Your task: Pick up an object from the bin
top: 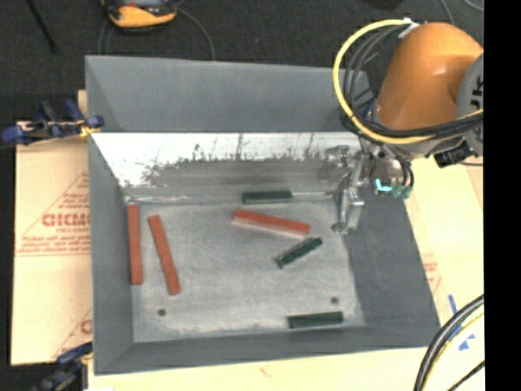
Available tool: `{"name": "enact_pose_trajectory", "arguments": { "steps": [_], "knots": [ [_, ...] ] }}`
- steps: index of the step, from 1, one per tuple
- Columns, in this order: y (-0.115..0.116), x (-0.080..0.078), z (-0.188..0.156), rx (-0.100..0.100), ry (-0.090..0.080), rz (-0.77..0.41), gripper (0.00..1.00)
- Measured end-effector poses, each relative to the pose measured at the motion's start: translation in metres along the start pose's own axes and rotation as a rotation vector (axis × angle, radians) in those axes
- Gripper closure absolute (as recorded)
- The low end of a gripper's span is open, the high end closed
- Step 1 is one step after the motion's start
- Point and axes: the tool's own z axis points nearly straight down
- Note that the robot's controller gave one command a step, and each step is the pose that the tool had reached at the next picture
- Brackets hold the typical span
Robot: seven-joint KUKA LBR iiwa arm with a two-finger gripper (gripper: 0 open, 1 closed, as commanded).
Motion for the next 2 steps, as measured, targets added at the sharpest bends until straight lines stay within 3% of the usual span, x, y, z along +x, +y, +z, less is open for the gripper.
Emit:
{"name": "enact_pose_trajectory", "arguments": {
  "steps": [1,2],
  "knots": [
    [0.000,-0.001,-0.004,0.001,-0.008,-0.001,0.00],
    [-0.003,0.000,0.033,0.002,-0.014,-0.066,0.00]
  ]
}}
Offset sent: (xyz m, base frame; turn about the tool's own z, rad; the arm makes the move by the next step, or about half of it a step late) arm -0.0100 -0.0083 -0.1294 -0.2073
